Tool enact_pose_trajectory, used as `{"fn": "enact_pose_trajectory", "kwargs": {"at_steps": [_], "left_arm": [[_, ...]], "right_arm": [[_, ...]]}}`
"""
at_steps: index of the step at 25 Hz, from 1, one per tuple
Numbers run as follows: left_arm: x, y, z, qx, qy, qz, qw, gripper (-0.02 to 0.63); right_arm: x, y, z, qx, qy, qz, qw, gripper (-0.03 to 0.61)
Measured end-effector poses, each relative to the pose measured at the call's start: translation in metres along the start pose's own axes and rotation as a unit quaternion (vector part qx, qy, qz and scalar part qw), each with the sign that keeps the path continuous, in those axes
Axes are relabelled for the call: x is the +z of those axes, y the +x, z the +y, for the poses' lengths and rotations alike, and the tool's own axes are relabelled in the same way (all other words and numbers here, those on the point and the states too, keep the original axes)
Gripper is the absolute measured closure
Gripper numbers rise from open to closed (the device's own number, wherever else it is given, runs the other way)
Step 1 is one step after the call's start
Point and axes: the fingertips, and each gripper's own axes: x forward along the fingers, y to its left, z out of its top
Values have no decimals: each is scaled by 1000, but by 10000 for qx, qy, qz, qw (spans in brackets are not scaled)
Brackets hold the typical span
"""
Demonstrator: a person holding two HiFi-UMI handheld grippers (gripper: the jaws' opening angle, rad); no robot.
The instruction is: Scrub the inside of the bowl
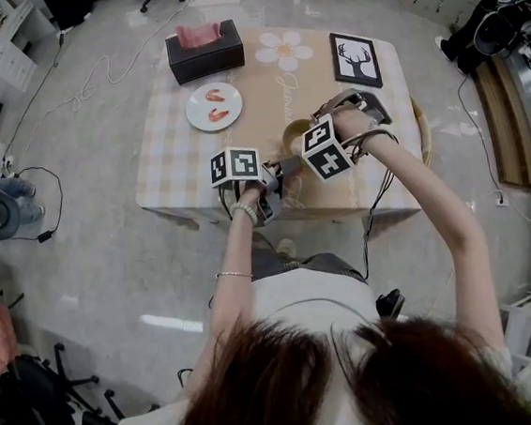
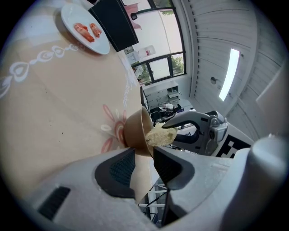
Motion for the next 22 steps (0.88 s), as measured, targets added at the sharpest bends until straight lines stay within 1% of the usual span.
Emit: {"fn": "enact_pose_trajectory", "kwargs": {"at_steps": [12, 22], "left_arm": [[1, 0, 0, 45, -11, -63, 10000, 483], [1, 0, 1, 72, -30, -102, 9999, 483]], "right_arm": [[18, -8, 12, 106, -258, -66, 9996, 483], [22, -12, 13, 153, -284, -147, 9994, 483]]}}
